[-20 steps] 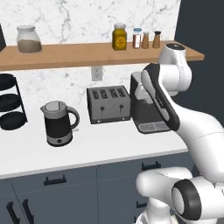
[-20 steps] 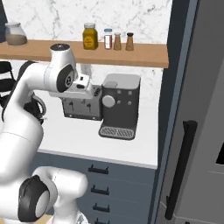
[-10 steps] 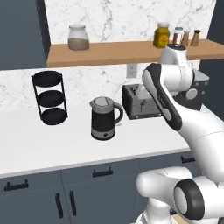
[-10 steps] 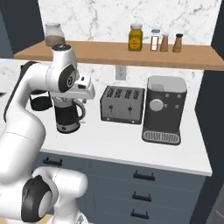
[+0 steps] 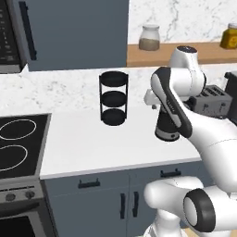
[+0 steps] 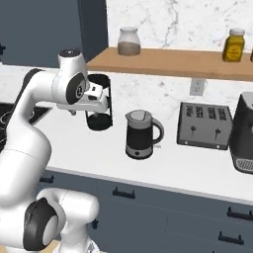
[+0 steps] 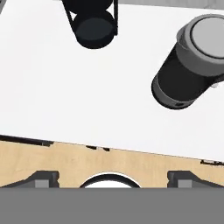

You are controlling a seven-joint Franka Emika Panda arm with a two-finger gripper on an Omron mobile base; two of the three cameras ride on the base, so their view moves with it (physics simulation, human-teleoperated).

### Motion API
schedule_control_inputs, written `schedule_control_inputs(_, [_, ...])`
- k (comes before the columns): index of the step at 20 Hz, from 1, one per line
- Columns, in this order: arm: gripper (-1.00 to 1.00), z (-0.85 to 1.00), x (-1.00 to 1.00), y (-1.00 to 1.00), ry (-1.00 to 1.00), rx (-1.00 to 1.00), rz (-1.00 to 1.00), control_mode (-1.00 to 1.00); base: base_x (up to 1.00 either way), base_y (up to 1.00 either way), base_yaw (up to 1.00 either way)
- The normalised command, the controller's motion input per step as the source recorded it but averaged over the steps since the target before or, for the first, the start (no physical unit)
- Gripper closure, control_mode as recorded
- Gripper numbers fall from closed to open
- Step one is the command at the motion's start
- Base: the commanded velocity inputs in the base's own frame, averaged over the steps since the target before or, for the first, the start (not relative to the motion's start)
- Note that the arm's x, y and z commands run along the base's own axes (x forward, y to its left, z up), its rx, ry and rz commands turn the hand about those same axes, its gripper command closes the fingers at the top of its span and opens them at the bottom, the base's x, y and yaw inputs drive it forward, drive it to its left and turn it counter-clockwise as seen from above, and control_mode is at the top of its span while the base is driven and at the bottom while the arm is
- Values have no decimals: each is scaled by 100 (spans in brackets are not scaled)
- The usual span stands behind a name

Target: Navigate to the stove.

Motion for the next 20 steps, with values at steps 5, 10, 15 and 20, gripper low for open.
schedule_control_inputs(5, [-100,0,0,0,0,0,0,100,-14,100,12])
schedule_control_inputs(10, [-100,0,0,0,0,0,0,100,-7,100,11])
schedule_control_inputs(15, [-100,0,0,0,0,0,0,100,-2,100,11])
schedule_control_inputs(20, [-100,0,0,0,0,0,0,100,-1,100,10])
